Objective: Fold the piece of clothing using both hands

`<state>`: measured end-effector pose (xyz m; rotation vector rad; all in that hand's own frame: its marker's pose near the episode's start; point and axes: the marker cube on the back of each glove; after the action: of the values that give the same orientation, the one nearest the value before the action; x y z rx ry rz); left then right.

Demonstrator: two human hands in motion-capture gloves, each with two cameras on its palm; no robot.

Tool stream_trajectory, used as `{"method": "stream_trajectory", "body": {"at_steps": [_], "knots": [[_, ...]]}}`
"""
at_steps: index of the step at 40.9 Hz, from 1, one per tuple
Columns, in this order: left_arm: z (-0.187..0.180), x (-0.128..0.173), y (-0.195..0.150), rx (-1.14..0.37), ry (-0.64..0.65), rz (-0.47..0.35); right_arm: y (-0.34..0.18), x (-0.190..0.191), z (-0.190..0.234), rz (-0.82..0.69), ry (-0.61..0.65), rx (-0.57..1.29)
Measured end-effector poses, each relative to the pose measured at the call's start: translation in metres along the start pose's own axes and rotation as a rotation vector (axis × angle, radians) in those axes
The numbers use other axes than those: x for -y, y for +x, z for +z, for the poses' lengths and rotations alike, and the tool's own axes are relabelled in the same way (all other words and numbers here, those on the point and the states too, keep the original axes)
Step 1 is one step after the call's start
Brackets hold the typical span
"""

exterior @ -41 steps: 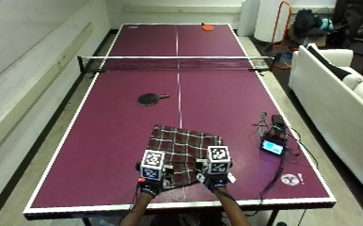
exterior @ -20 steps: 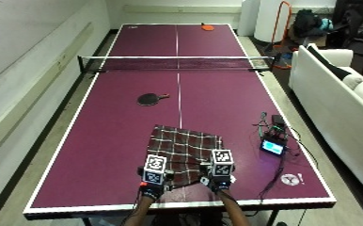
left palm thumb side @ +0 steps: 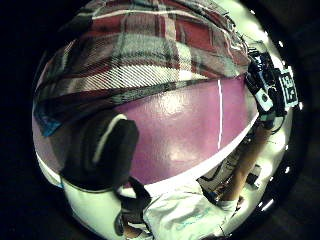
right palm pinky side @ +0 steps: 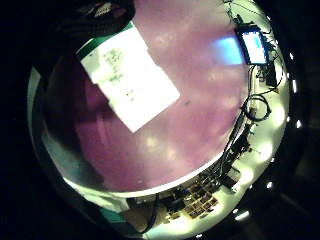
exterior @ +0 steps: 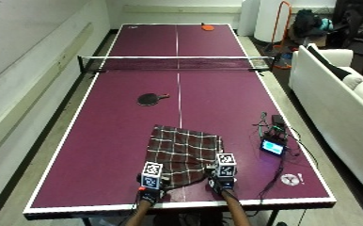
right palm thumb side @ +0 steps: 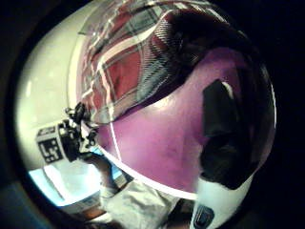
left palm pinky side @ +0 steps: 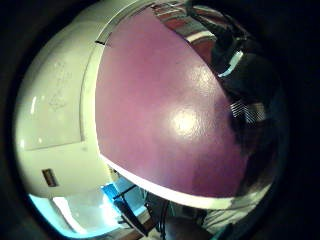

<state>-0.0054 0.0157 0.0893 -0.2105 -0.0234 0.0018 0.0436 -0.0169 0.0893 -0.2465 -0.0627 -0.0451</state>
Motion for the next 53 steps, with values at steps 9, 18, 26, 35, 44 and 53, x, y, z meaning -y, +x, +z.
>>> {"method": "stream_trajectory", "body": {"at_steps": [9, 18, 26, 35, 44, 53], "knots": [[0.061, 0.067, -0.015, 0.079, 0.332, -0.036, 0.006, 0.033, -0.018, -0.011, 0.531, -0.245], [0.040, 0.070, -0.026, 0.072, 0.606, -0.024, 0.026, 0.088, 0.036, -0.048, 0.631, -0.377], [0.011, 0.004, -0.044, -0.030, 0.443, 0.020, 0.023, 0.042, 0.019, -0.214, 0.611, -0.244], [-0.071, -0.045, -0.054, -0.094, 0.448, 0.114, 0.025, -0.006, -0.039, -0.316, 0.528, -0.144], [-0.122, 0.017, -0.060, -0.005, 0.378, 0.063, 0.024, 0.054, -0.087, -0.224, 0.420, -0.117], [-0.112, 0.098, -0.051, 0.045, 0.072, -0.082, 0.000, 0.116, -0.126, -0.019, 0.415, -0.373]]}}
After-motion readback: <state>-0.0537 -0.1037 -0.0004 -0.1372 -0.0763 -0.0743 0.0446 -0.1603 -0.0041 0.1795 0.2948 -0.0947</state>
